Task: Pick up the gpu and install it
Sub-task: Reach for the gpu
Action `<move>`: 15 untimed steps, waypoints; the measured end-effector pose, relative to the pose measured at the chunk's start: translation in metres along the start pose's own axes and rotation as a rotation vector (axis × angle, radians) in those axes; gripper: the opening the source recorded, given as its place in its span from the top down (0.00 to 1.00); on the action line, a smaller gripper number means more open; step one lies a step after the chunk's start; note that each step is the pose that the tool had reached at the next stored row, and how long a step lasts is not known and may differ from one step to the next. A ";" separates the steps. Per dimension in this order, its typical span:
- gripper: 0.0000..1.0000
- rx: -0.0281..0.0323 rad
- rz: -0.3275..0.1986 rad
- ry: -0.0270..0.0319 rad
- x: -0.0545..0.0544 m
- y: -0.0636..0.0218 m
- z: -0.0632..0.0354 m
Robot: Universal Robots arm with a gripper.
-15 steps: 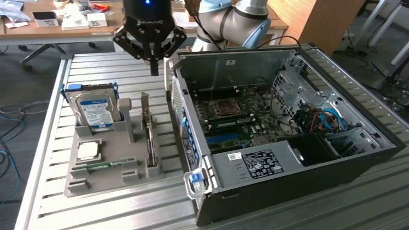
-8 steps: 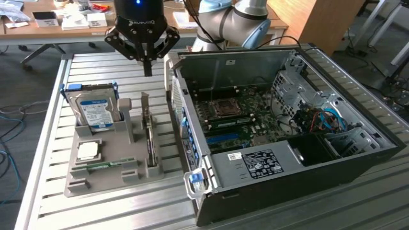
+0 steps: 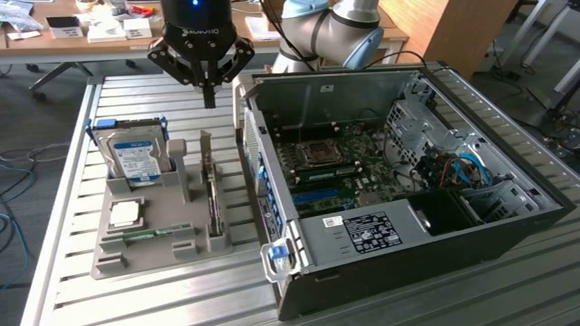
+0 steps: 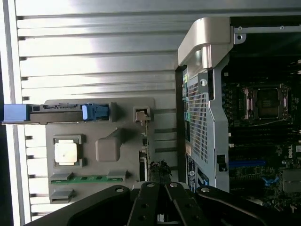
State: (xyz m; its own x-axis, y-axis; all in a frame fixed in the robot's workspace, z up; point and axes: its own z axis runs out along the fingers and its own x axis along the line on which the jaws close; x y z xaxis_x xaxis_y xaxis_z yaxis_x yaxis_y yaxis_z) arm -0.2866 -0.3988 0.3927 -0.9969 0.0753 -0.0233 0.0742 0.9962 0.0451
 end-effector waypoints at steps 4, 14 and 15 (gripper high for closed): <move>0.89 0.0001 0.000 0.0001 0.005 -0.0004 0.0000; 0.89 0.0000 0.000 0.0001 0.010 -0.0155 -0.0006; 0.89 0.0001 0.000 0.0001 0.010 -0.0174 -0.0006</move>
State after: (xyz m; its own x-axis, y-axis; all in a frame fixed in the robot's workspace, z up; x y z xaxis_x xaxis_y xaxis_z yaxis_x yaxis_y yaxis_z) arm -0.2977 -0.4155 0.3924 -0.9969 0.0753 -0.0233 0.0742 0.9962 0.0451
